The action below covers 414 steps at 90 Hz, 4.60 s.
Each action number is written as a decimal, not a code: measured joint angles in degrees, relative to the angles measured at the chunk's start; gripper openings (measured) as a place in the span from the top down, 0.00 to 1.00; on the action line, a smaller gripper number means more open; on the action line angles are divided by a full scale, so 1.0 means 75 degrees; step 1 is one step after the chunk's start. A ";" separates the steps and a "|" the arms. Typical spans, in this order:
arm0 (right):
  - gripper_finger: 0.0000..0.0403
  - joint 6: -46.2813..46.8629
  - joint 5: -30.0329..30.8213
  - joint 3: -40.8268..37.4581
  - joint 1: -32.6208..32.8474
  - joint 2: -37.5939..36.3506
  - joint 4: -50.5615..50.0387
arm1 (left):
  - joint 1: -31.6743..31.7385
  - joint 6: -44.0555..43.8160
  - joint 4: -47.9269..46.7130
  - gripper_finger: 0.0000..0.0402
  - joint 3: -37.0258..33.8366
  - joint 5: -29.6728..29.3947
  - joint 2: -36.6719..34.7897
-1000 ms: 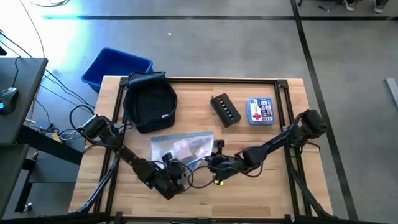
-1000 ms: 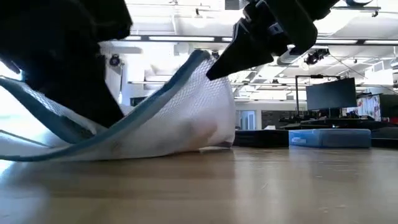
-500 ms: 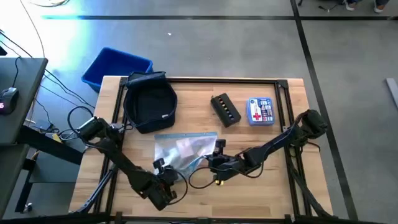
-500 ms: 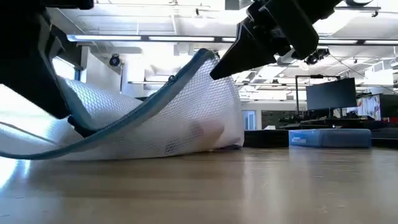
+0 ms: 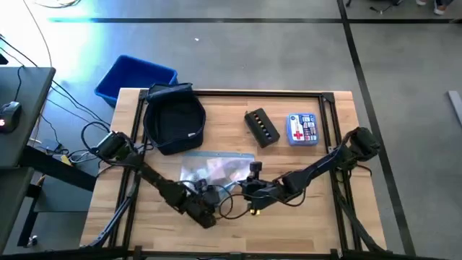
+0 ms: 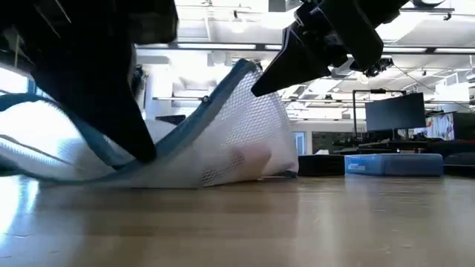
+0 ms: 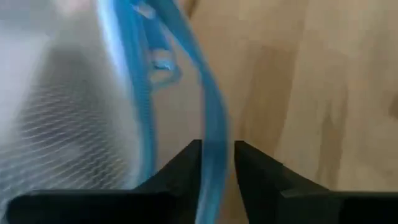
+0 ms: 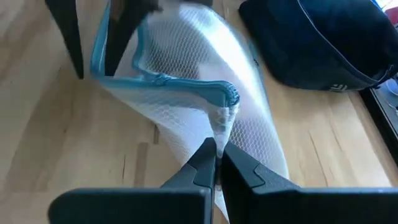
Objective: Unpack backpack
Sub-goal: Close the white zip bag
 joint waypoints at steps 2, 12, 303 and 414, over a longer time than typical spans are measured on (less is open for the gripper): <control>1.00 0.0000 -0.0005 0.0000 0.0000 -0.0003 0.0006 | 0.0040 -0.0050 0.0044 0.77 -0.0085 0.0067 0.0000; 1.00 0.0017 -0.0079 0.0000 0.0000 0.0000 0.0003 | 0.0137 -0.0337 -0.0097 0.73 -0.0357 -0.0205 0.0000; 1.00 -0.0032 -0.0309 0.0006 -0.0015 0.0012 -0.0240 | -0.2160 -0.5883 -0.9078 1.00 0.1072 -0.0313 -0.0003; 0.67 -0.0210 -0.1072 0.0006 0.0003 0.0006 -0.1200 | -0.0904 -0.1885 -0.3391 0.61 -0.0356 -0.0909 -0.0051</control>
